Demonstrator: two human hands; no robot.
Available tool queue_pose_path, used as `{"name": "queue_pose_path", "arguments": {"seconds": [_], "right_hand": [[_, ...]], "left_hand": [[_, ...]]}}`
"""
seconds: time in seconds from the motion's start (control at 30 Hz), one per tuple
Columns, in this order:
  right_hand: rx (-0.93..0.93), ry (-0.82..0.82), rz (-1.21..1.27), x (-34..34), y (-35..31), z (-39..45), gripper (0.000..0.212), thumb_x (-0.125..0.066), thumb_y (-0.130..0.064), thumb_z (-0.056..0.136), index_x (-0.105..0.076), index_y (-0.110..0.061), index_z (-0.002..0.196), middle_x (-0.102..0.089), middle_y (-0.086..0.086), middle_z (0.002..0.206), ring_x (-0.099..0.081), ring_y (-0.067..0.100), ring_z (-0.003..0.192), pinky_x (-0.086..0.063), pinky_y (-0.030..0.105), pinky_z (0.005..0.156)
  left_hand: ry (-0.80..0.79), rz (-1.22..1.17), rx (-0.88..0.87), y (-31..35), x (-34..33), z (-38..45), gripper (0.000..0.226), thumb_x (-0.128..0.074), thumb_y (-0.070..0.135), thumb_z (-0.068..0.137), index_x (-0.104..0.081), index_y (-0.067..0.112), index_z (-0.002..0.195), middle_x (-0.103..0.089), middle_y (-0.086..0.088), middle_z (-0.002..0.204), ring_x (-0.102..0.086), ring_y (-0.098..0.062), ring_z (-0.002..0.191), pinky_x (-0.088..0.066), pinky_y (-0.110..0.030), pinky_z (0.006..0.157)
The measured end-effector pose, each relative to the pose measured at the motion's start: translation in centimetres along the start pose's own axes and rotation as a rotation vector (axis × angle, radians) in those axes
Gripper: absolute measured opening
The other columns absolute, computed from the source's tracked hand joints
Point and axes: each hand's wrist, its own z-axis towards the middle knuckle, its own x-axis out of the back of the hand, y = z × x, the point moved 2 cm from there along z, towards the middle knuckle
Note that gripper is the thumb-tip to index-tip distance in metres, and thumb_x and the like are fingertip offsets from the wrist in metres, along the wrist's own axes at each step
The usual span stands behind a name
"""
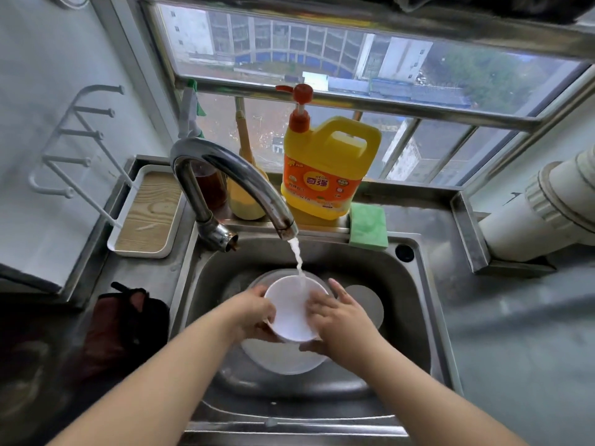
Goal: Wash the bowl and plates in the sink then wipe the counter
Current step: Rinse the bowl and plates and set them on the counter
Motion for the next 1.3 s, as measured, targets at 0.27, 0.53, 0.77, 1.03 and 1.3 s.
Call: {"name": "queue_pose_path", "arguments": {"seconds": [0.27, 0.53, 0.77, 1.03, 1.3], "right_hand": [[-0.045, 0.005, 0.090, -1.6, -1.2, 0.0, 0.028, -0.086, -0.041, 0.045, -0.071, -0.024, 0.061, -0.069, -0.011, 0.065, -0.067, 0.009, 0.066, -0.057, 0.023, 0.069], [-0.111, -0.082, 0.192, -1.9, -2.0, 0.5, 0.026, -0.087, -0.018, 0.038, -0.068, -0.023, 0.056, -0.065, -0.008, 0.056, -0.065, 0.009, 0.056, -0.058, 0.033, 0.078], [-0.017, -0.111, -0.039, -0.4, 0.2, 0.0, 0.024, -0.090, -0.031, 0.041, -0.071, -0.027, 0.056, -0.066, -0.011, 0.055, -0.067, 0.004, 0.060, -0.054, 0.038, 0.090], [0.023, -0.046, 0.016, 0.0, 0.4, -0.6, 0.030, -0.079, -0.050, 0.060, -0.075, -0.022, 0.069, -0.073, -0.009, 0.074, -0.070, 0.009, 0.080, -0.049, 0.037, 0.094], [-0.131, -0.356, -0.037, 0.5, -1.5, 2.1, 0.030, -0.049, -0.028, 0.096, -0.065, -0.015, 0.117, -0.066, 0.009, 0.119, -0.041, 0.023, 0.133, 0.003, 0.043, 0.120]], "left_hand": [[0.038, 0.028, 0.028, -0.2, -1.0, 0.2, 0.055, -0.042, -0.010, 0.081, -0.047, 0.027, 0.122, -0.055, -0.017, 0.110, -0.059, -0.037, 0.097, -0.058, -0.048, 0.071], [0.193, -0.171, -0.042, -0.9, -2.7, 0.5, 0.060, -0.040, -0.012, 0.076, -0.048, 0.020, 0.126, -0.056, -0.018, 0.116, -0.056, -0.038, 0.103, -0.059, -0.048, 0.070], [0.062, -0.139, -0.025, -0.7, -0.7, 0.0, 0.053, -0.051, -0.005, 0.082, -0.044, 0.023, 0.127, -0.053, -0.014, 0.109, -0.060, -0.034, 0.097, -0.058, -0.045, 0.080], [0.093, 0.149, -0.170, -0.3, -0.5, -0.1, 0.050, -0.043, -0.002, 0.089, -0.048, 0.024, 0.132, -0.053, -0.008, 0.115, -0.056, -0.030, 0.103, -0.059, -0.040, 0.073], [0.211, -0.113, -0.161, -0.8, -1.7, 0.7, 0.042, -0.052, 0.002, 0.086, -0.047, 0.020, 0.124, -0.059, -0.013, 0.111, -0.062, -0.026, 0.090, -0.058, -0.034, 0.068]]}}
